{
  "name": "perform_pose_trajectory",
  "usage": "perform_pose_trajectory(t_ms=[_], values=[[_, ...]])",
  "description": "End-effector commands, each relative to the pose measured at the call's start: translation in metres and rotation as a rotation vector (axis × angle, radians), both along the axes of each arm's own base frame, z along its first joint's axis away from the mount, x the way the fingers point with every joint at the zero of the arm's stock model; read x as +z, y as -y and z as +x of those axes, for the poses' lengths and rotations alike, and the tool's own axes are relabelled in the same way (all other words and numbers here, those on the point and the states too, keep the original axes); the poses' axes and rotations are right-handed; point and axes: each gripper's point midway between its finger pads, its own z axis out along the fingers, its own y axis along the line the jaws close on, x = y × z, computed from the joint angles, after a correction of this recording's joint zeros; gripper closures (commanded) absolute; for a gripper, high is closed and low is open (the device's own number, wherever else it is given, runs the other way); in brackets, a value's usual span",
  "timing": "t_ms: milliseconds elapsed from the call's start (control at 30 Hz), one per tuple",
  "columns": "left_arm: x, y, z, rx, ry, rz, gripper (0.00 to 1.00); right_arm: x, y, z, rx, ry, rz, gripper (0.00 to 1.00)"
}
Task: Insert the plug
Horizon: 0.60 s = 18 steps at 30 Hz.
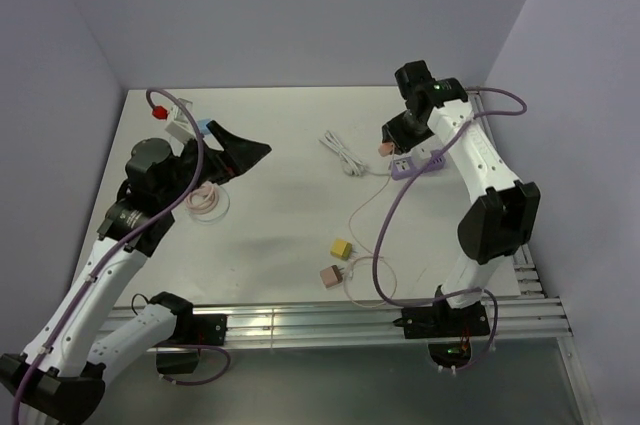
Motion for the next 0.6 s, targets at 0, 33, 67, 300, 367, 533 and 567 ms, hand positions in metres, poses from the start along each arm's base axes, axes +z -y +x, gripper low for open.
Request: perform_pose_trajectory(t_ms=[0, 33, 67, 300, 367, 533, 567], values=[[-0.004, 0.008, 0.000, -0.047, 0.012, 0.012, 0.01, 0.007, 0.023, 0.010, -0.138, -0.045, -0.060, 1.00], [-0.008, 0.010, 0.001, -0.053, -0.001, 0.014, 0.00, 0.004, 0.025, 0.008, -0.155, -0.074, -0.072, 1.00], [-0.008, 0.012, 0.000, -0.062, -0.003, 0.013, 0.01, 0.004, 0.024, 0.011, -0.183, -0.078, -0.057, 1.00], [-0.014, 0.012, 0.003, -0.061, -0.021, 0.037, 0.00, -0.008, 0.030, 0.029, -0.297, -0.146, 0.029, 1.00], [-0.015, 0.012, 0.003, -0.062, -0.024, 0.038, 0.01, -0.013, 0.039, 0.030, -0.350, -0.169, 0.031, 1.00], [-0.022, 0.013, 0.004, -0.065, -0.040, 0.043, 0.01, -0.033, 0.042, 0.031, -0.414, -0.177, 0.056, 1.00], [-0.023, 0.014, 0.004, -0.068, -0.046, 0.045, 0.00, -0.038, 0.042, 0.032, -0.422, -0.185, 0.058, 1.00]])
